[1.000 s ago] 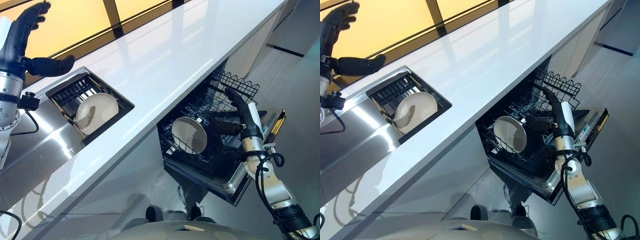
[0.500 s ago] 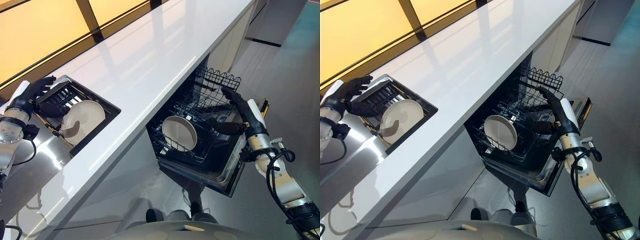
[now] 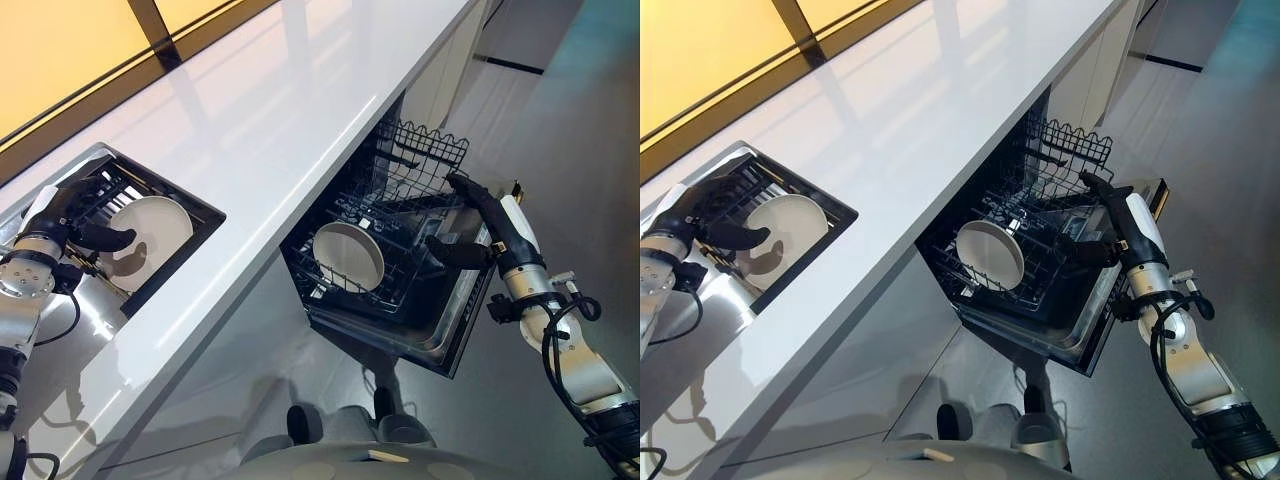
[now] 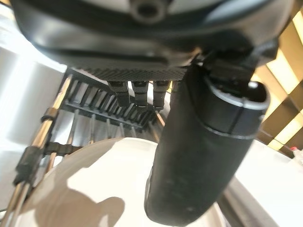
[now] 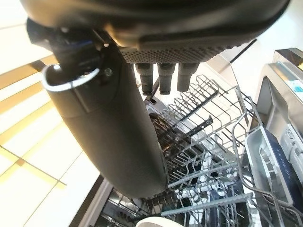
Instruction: Pick up plates and place into dishwasher.
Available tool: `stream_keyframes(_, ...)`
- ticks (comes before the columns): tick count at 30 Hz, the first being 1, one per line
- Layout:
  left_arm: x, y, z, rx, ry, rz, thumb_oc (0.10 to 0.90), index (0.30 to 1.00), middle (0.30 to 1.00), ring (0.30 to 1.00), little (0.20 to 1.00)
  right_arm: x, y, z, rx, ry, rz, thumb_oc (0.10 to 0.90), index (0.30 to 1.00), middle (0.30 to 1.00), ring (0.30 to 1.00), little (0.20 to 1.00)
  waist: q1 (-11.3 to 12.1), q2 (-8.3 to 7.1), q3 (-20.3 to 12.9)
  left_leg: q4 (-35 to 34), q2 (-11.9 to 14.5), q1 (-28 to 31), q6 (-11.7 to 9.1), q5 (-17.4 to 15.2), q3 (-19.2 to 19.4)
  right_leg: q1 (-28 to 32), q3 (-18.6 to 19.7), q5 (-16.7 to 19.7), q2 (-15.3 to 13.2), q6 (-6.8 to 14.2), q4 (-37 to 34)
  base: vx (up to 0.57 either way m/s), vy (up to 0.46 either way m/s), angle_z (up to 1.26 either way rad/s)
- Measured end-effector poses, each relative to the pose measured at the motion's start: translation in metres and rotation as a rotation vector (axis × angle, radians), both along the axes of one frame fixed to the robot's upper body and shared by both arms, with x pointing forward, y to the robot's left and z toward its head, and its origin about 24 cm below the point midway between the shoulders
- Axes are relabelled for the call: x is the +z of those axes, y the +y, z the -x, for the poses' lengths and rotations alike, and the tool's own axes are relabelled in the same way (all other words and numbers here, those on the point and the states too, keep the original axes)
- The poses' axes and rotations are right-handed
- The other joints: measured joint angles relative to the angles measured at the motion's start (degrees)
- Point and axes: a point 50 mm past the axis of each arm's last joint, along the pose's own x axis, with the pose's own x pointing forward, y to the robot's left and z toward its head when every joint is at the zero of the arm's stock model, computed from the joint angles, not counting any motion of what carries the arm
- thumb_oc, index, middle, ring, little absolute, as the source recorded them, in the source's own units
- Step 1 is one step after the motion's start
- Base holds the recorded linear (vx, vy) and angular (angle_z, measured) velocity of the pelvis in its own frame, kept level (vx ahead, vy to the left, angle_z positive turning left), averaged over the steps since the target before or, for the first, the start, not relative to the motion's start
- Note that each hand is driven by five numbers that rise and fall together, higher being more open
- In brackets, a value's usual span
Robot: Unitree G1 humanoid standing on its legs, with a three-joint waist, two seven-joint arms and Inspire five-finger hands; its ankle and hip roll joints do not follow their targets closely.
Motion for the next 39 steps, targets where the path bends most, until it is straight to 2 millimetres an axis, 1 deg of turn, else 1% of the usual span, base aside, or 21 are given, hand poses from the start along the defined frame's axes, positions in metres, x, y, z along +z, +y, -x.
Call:
stream_keyframes(4,0.001,0.005,-0.001,0.025,0.007,-0.02,0.8,0.9,0.9,0.9,0.9,0.002,-0.001,-0.001,0.002,-0.006,-0.001,0.8,0.9,0.9,0.9,0.9,0.2,-0.19,0.3,0.0,0.0,-0.4,0.0,0.0,-0.1,-0.3,-0.2,0.1,0.0,0.0,0.0,0.0,0.047,0.02)
stream_keyframes(9,0.003,0.007,-0.002,0.036,0.001,-0.026,0.8,0.9,0.9,0.9,0.9,0.009,-0.004,-0.003,0.007,-0.016,0.032,0.8,0.9,0.9,0.9,0.9,0.3,-0.45,2.2,0.0,0.0,-0.4,0.0,0.0,0.0,-0.3,-0.1,0.1,0.0,0.1,0.0,-0.05,0.057,0.0)
stream_keyframes(12,0.003,0.008,-0.002,0.045,0.002,-0.026,0.8,0.9,0.9,0.9,0.9,0.014,-0.006,-0.005,0.011,-0.028,0.054,0.8,0.9,0.9,0.9,0.9,0.2,-0.66,3.2,0.0,0.0,-1.4,0.1,0.2,0.2,-1.5,0.2,0.4,0.0,0.0,0.0,-0.1,0.036,-0.06)
stream_keyframes(13,0.006,0.009,-0.004,0.049,-0.007,-0.024,0.8,0.9,0.9,0.9,0.9,0.019,-0.006,-0.008,0.015,-0.043,0.065,0.8,0.9,0.9,0.9,0.9,0.3,-0.86,4.3,0.0,0.0,-1.7,0.1,0.3,0.5,-1.9,0.5,0.7,0.0,0.0,0.0,-0.08,0.013,-0.08)
stream_keyframes(15,0.009,0.009,-0.006,0.058,-0.016,-0.024,0.8,0.9,0.9,0.9,0.9,0.024,-0.005,-0.011,0.019,-0.062,0.068,0.8,0.9,0.9,0.9,0.9,0.3,-1.18,4.9,0.0,-0.1,-2.7,0.1,0.4,0.6,-2.9,0.7,0.9,0.0,0.0,0.0,-0.09,0.008,-0.07)
stream_keyframes(18,0.027,0.012,-0.009,0.065,-0.052,-0.052,0.8,0.9,0.9,0.9,0.9,0.032,-0.006,-0.014,0.023,-0.085,0.086,0.8,0.9,0.9,0.9,0.9,0.8,-1.36,6.5,0.0,-0.1,-2.8,0.1,0.5,0.7,-3.1,0.8,1.0,0.0,0.0,0.0,-0.06,-0.007,-0.02)
stream_keyframes(21,0.037,0.012,-0.012,0.064,-0.08,-0.061,0.8,0.9,0.9,0.9,0.9,0.036,-0.005,-0.016,0.021,-0.104,0.087,0.8,0.9,0.9,0.9,0.9,1.1,-2.02,7.4,0.0,0.0,-3.1,0.1,0.5,0.6,-3.4,0.8,1.0,0.0,0.0,0.0,-0.01,-0.008,0.0)
stream_keyframes(23,0.043,0.011,-0.015,0.056,-0.091,-0.066,0.8,0.9,0.9,0.9,0.9,0.037,-0.006,-0.016,0.015,-0.112,0.082,0.8,0.9,0.9,0.9,0.9,1.6,-2.17,7.5,0.0,-0.1,-3.2,0.1,0.5,0.6,-3.3,0.7,1.0,0.0,0.0,0.0,0.0,0.0,0.0)
stream_keyframes(28,0.047,0.009,-0.022,0.02,-0.048,-0.069,0.8,0.9,0.9,0.9,0.9,0.043,-0.004,-0.019,0.014,-0.141,0.074,0.8,0.9,0.9,0.9,0.9,2.0,-2.25,7.6,0.0,-0.1,-3.2,0.1,0.5,0.5,-3.3,0.3,1.0,0.0,0.0,0.0,0.0,-0.002,0.01)
stream_keyframes(34,0.05,0.01,-0.022,-0.014,-0.012,-0.058,0.8,0.9,0.9,0.9,0.9,0.046,-0.006,-0.019,0.001,-0.157,0.072,0.8,0.9,0.9,0.9,0.9,1.8,-2.42,7.7,0.0,-0.1,-3.3,0.1,0.5,0.5,-3.3,0.3,1.0,0.0,0.0,0.0,0.0,0.0,0.0)
stream_keyframes(35,0.05,0.01,-0.021,-0.018,-0.011,-0.05,0.756,0.862,0.862,0.862,0.856,0.046,-0.006,-0.019,0.0,-0.157,0.072,0.8,0.9,0.9,0.9,0.9,1.9,-2.5,7.7,0.0,-0.1,-3.3,0.1,0.5,0.5,-3.3,0.3,1.0,0.0,0.0,0.0,0.0,0.0,0.0)
stream_keyframes(36,0.051,0.01,-0.021,-0.02,-0.011,-0.045,0.69,0.806,0.806,0.806,0.79,0.046,-0.006,-0.019,0.0,-0.157,0.072,0.8,0.9,0.9,0.9,0.9,1.9,-2.59,7.8,0.0,-0.1,-3.3,0.1,0.5,0.5,-3.3,0.3,1.0,0.0,0.0,0.0,0.0,0.0,0.0)
stream_keyframes(37,0.053,0.011,-0.021,-0.02,-0.01,-0.046,0.682,0.799,0.799,0.799,0.782,0.046,-0.006,-0.019,0.0,-0.157,0.071,0.8,0.9,0.9,0.9,0.9,1.9,-2.71,7.9,0.0,-0.1,-3.3,0.1,0.5,0.5,-3.3,0.3,1.0,0.0,0.0,0.0,0.0,0.0,0.0)
stream_keyframes(38,0.054,0.012,-0.02,-0.021,-0.01,-0.049,0.583,0.714,0.714,0.714,0.683,0.046,-0.006,-0.019,0.0,-0.157,0.07,0.8,0.9,0.9,0.9,0.9,1.9,-2.86,8.0,0.0,-0.1,-3.3,0.1,0.5,0.5,-3.3,0.3,1.0,0.0,0.0,0.0,0.0,0.0,0.0)
stream_keyframes(39,0.057,0.013,-0.019,-0.023,-0.011,-0.048,0.418,0.573,0.573,0.573,0.518,0.046,-0.006,-0.019,0.0,-0.157,0.07,0.8,0.9,0.9,0.9,0.9,1.9,-3.07,8.2,0.0,-0.1,-3.3,0.1,0.5,0.5,-3.3,0.3,1.0,0.0,0.0,0.0,0.0,0.0,0.0)
